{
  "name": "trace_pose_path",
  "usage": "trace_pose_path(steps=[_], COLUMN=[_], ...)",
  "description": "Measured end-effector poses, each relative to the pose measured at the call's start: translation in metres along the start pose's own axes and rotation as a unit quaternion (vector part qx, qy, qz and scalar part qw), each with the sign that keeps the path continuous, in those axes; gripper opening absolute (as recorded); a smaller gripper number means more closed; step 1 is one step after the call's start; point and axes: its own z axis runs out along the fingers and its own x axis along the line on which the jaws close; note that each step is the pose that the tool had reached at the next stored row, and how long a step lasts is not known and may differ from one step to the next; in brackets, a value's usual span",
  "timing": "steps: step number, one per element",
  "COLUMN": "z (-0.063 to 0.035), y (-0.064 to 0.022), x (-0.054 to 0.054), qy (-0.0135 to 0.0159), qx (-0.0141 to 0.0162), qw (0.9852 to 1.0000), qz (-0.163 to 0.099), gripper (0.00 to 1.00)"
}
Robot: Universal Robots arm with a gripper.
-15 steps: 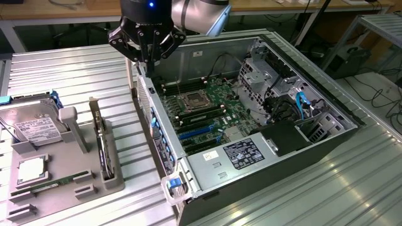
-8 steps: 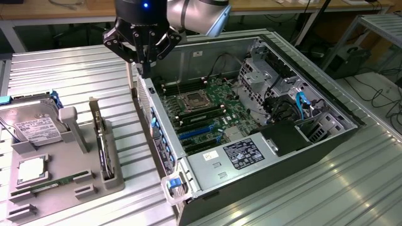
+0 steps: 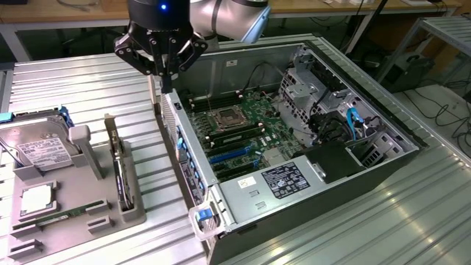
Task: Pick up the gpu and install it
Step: 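Reach for the gpu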
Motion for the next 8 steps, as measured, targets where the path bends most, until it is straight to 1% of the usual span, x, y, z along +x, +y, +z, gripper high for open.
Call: trace_pose_path(steps=[8], z=[-0.0002], y=[-0.0019], x=[0.0073], qy=[0.0000], qx=[0.0000], qw=[1.0000], qz=[0.000], gripper=[0.11])
